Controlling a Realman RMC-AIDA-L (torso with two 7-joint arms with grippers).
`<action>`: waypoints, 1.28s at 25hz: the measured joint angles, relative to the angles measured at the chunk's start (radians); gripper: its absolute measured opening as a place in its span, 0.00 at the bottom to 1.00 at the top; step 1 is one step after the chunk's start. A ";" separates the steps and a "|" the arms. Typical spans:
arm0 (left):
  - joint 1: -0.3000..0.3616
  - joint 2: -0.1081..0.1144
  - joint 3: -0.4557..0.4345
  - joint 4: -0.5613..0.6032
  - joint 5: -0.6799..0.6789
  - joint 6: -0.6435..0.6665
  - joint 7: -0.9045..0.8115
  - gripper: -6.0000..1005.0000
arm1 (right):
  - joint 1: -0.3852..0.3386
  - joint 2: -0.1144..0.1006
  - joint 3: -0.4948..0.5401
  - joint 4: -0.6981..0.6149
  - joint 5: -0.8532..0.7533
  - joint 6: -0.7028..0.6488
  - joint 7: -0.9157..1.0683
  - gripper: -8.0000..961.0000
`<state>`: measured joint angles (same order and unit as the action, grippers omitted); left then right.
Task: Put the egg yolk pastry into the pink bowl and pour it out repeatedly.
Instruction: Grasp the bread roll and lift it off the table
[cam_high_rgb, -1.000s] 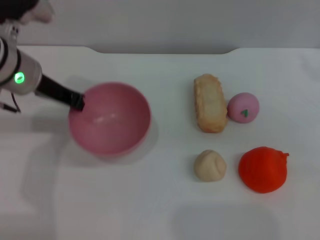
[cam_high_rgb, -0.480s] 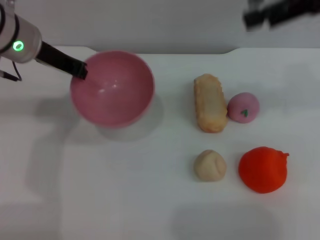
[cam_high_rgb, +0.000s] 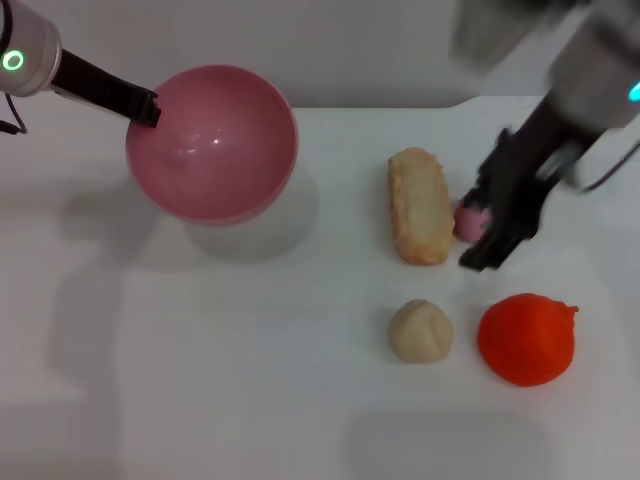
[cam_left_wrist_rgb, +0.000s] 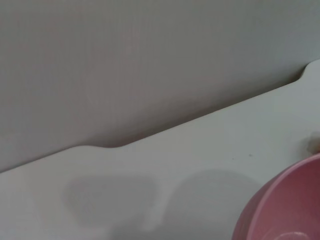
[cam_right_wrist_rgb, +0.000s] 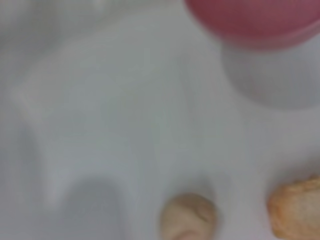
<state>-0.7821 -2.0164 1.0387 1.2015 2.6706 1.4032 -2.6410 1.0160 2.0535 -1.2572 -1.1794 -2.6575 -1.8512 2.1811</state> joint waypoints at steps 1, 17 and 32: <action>-0.002 -0.002 0.000 0.001 0.001 -0.001 0.003 0.05 | -0.013 0.024 -0.024 0.011 -0.049 0.048 -0.008 0.76; 0.000 -0.019 0.008 0.029 0.003 0.009 0.035 0.05 | -0.090 0.022 -0.132 0.162 0.177 0.263 0.056 0.76; -0.012 -0.028 0.011 0.033 0.003 0.011 0.036 0.05 | -0.088 0.023 -0.157 0.254 0.197 0.282 0.053 0.76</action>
<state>-0.7936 -2.0440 1.0492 1.2347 2.6731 1.4140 -2.6047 0.9280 2.0766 -1.4139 -0.9253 -2.4606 -1.5696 2.2343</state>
